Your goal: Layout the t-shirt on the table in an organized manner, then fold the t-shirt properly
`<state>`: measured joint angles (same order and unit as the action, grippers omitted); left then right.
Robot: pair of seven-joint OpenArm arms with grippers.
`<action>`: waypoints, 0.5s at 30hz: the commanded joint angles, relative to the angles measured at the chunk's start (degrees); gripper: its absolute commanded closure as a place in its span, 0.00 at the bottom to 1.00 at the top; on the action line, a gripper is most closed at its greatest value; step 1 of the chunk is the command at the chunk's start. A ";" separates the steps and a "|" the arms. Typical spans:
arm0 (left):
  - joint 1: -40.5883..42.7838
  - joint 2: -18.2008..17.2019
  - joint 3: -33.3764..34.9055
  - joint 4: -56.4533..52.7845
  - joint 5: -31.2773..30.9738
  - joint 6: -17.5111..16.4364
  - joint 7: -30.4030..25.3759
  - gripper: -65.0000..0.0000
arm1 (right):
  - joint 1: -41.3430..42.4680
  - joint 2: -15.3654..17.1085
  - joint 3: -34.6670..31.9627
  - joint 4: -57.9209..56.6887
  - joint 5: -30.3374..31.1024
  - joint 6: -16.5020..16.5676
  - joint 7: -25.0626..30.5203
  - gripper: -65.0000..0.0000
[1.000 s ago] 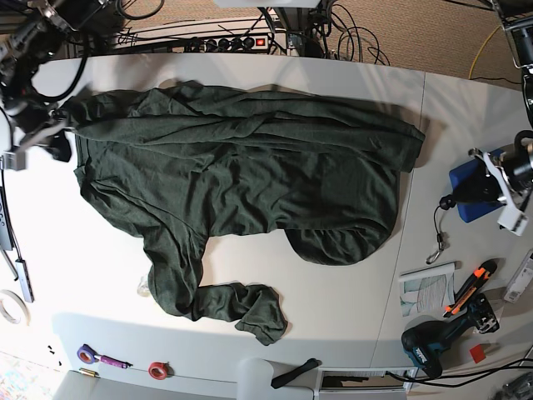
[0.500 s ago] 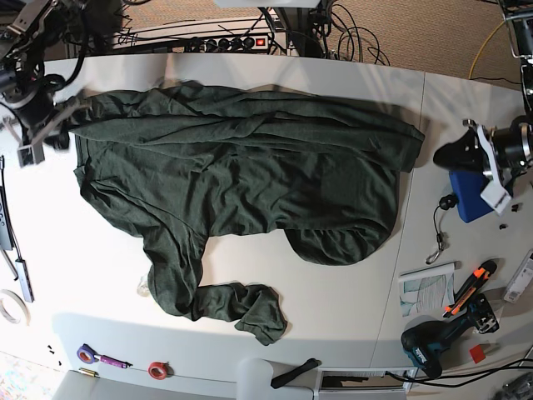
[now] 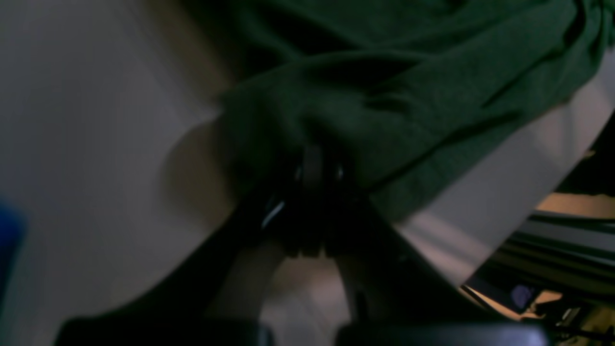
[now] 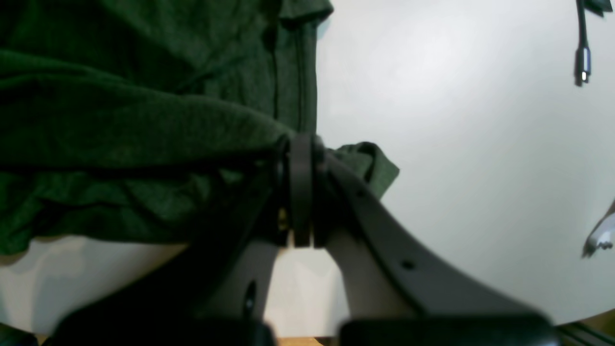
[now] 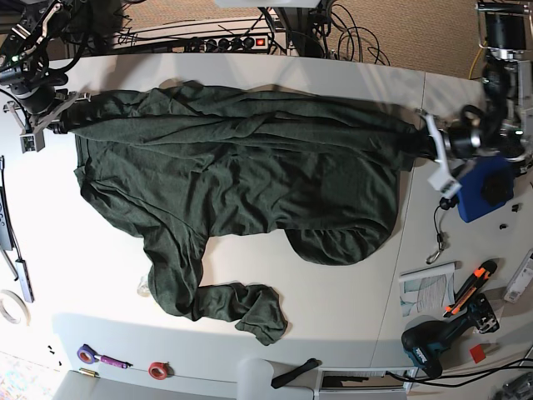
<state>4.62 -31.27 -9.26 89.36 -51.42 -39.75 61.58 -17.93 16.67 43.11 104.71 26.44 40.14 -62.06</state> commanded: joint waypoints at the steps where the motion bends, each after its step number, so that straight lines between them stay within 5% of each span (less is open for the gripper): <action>1: -0.98 -0.98 0.94 0.90 0.39 -0.25 -2.62 1.00 | 0.20 1.11 0.44 0.52 0.52 -0.14 1.27 1.00; 15: -3.91 0.46 4.00 0.87 6.36 1.40 -3.78 1.00 | 0.15 0.96 0.44 0.50 0.50 -0.14 1.79 1.00</action>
<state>1.30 -29.93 -4.89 89.38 -44.07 -38.35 58.52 -17.96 16.60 43.11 104.47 26.41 40.14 -61.60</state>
